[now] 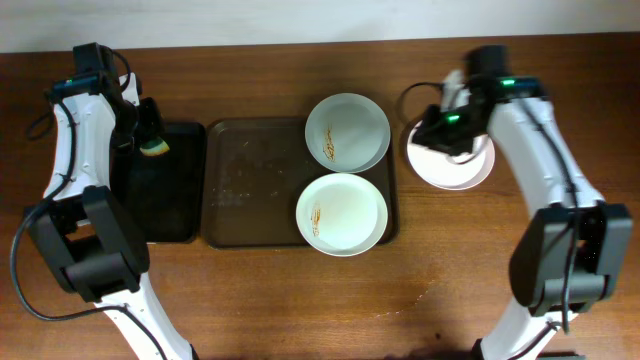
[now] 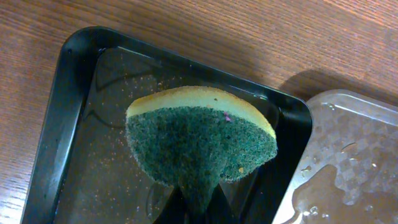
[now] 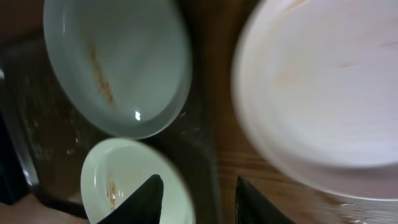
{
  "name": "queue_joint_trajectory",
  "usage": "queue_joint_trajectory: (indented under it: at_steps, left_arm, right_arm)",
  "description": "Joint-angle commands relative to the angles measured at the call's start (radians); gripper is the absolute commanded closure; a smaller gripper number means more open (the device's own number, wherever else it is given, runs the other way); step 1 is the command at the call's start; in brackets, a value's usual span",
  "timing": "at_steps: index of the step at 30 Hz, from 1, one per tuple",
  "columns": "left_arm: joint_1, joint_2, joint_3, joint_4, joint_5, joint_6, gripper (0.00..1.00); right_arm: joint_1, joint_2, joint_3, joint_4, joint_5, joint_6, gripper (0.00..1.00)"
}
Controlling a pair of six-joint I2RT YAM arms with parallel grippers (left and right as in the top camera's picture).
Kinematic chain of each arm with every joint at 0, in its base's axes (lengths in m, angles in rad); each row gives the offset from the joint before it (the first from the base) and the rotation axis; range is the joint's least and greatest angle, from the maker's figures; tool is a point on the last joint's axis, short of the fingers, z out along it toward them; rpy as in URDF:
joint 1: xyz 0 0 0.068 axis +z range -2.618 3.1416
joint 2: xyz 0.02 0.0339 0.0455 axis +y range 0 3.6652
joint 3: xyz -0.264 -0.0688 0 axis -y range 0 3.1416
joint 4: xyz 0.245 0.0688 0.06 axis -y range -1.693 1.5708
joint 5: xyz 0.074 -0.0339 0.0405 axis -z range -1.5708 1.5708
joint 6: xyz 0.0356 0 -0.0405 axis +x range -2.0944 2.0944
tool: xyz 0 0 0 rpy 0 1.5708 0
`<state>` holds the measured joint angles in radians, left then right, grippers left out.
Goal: Clean dirty plates on tray and stack at the side
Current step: 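Move the right gripper back and grasp the front-right plate rim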
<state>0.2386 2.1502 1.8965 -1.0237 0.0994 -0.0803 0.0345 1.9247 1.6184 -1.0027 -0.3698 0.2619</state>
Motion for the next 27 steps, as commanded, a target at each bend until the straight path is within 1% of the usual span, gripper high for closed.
queue_joint_trajectory:
  at_steps: [1, 6, 8, 14, 15, 18, 19, 20, 21, 22, 24, 25, 27]
  left_arm:
    - [-0.003, -0.032, 0.015, 0.001, 0.001, -0.014, 0.99]
    - [-0.003, -0.032, 0.015, 0.000, 0.001, -0.014, 0.99]
    - [-0.003, -0.032, 0.015, 0.000, 0.001, -0.014, 0.99]
    - [-0.003, -0.032, 0.015, -0.002, 0.001, -0.014, 0.99]
    - [-0.003, -0.032, 0.015, -0.002, 0.001, -0.014, 0.99]
    - [-0.003, -0.032, 0.015, -0.002, 0.002, -0.014, 0.99]
    - [-0.003, -0.032, 0.015, -0.002, 0.002, -0.014, 0.99]
    - [-0.003, -0.032, 0.015, -0.001, 0.002, -0.014, 0.99]
    - [-0.003, -0.032, 0.015, -0.002, 0.002, -0.014, 0.99]
    - [-0.003, -0.032, 0.015, -0.002, 0.002, -0.014, 0.99]
    - [-0.003, -0.032, 0.015, -0.001, 0.001, -0.014, 0.99]
    - [-0.003, -0.032, 0.015, 0.000, 0.002, -0.014, 0.99]
    - [-0.003, -0.032, 0.015, -0.001, 0.001, -0.014, 0.99]
  right_arm:
    - [0.110, 0.010, -0.058, -0.002, 0.069, 0.061, 0.62]
    - [0.216, 0.048, -0.145, -0.007, 0.073, 0.096, 0.61]
    - [0.227, 0.055, -0.181, -0.016, 0.079, 0.118, 0.61]
    - [0.262, 0.058, -0.296, -0.011, 0.067, 0.117, 0.63]
    - [0.273, 0.058, -0.300, -0.011, 0.067, 0.117, 0.66]
    - [0.334, 0.058, -0.300, 0.003, 0.064, 0.117, 0.89]
    - [0.359, 0.058, -0.294, 0.018, 0.003, 0.118, 0.96]
    - [0.379, 0.058, -0.272, 0.024, -0.103, 0.129, 0.96]
    - [0.398, 0.058, -0.235, 0.024, -0.151, 0.172, 0.96]
    - [0.416, 0.058, -0.191, 0.029, -0.153, 0.211, 0.96]
    - [0.447, 0.058, -0.111, 0.105, -0.102, 0.288, 0.96]
    - [0.462, 0.058, -0.087, 0.171, -0.052, 0.333, 0.96]
    - [0.506, 0.062, -0.081, 0.332, 0.106, 0.399, 0.96]
